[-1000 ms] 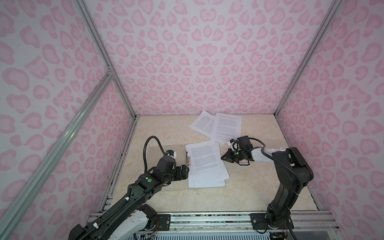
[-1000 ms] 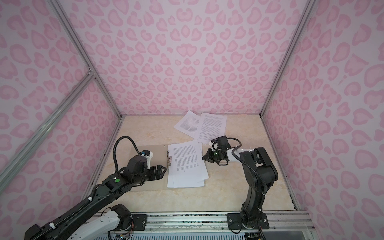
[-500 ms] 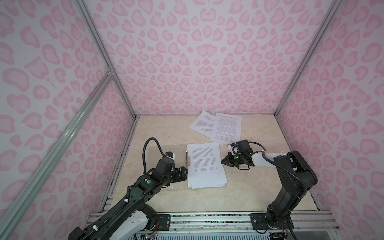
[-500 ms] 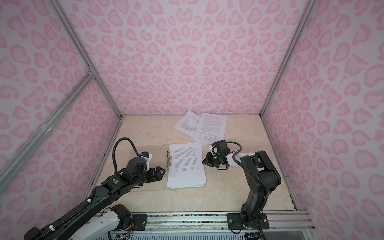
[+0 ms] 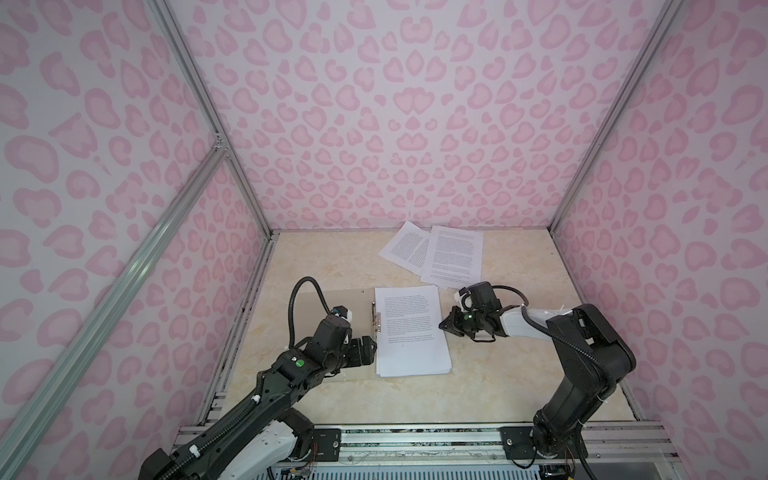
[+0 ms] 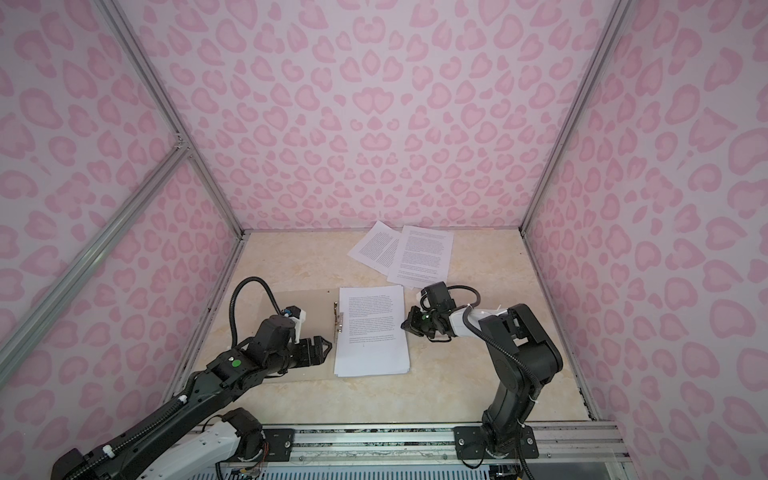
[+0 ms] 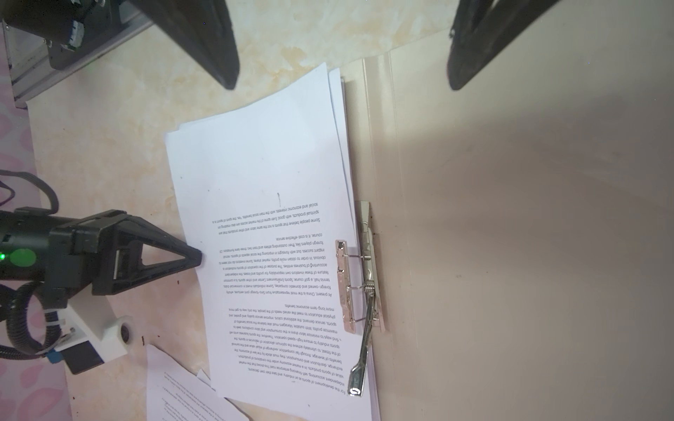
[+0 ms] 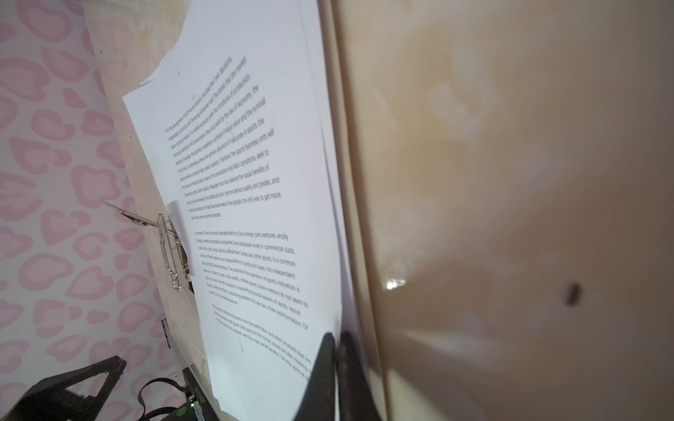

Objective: Put the files into the folder
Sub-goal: 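Slide the sheet toward the folder clip with the left gripper while right gripper holds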

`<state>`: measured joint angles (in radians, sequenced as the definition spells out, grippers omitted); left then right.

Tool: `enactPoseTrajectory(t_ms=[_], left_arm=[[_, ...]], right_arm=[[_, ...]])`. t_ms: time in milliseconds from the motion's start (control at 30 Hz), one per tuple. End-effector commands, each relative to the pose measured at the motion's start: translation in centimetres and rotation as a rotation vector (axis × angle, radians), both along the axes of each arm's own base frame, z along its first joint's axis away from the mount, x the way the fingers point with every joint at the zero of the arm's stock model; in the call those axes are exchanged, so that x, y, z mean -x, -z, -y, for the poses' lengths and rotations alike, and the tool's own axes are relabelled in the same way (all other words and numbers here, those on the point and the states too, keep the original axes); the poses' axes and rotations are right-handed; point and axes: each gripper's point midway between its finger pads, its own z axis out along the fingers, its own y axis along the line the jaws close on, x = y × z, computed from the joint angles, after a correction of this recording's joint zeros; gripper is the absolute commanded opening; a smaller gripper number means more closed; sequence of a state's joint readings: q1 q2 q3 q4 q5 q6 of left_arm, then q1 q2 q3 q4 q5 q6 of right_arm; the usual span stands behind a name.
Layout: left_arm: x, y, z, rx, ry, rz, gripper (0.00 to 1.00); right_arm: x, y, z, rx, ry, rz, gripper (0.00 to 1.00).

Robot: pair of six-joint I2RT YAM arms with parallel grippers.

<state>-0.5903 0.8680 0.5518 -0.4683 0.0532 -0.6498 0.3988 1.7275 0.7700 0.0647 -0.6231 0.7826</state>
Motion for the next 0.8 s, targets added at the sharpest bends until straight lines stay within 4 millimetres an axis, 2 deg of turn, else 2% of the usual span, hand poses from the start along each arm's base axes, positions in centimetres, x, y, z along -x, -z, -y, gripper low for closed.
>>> enactPoseTrajectory(t_ms=[0,100,233,433,533,767], left_arm=[[-0.4,0.0,0.6,0.025,0.012,0.009,0.90],[-0.4,0.6,1.2,0.035,0.029,-0.018,0.91],[-0.4,1.9,2.2,0.048,0.057,-0.062,0.91],[-0.4,3.4,3.5,0.076,0.093,-0.103,0.92],[-0.3,4.1,3.9,0.072,0.109,-0.124,0.92],[-0.4,4.9,4.4,0.068,0.123,-0.137,0.94]], right_arm=[[-0.2,0.0,0.5,0.043,0.016,0.023,0.33],[-0.4,0.2,2.2,0.156,0.036,0.034,0.53],[0.1,-0.2,2.6,0.207,0.035,0.051,0.65],[2.1,-0.2,1.1,0.238,-0.006,0.043,0.71],[3.1,0.0,1.3,0.293,0.024,0.044,0.76],[4.2,0.0,0.0,0.318,0.032,0.042,0.78]])
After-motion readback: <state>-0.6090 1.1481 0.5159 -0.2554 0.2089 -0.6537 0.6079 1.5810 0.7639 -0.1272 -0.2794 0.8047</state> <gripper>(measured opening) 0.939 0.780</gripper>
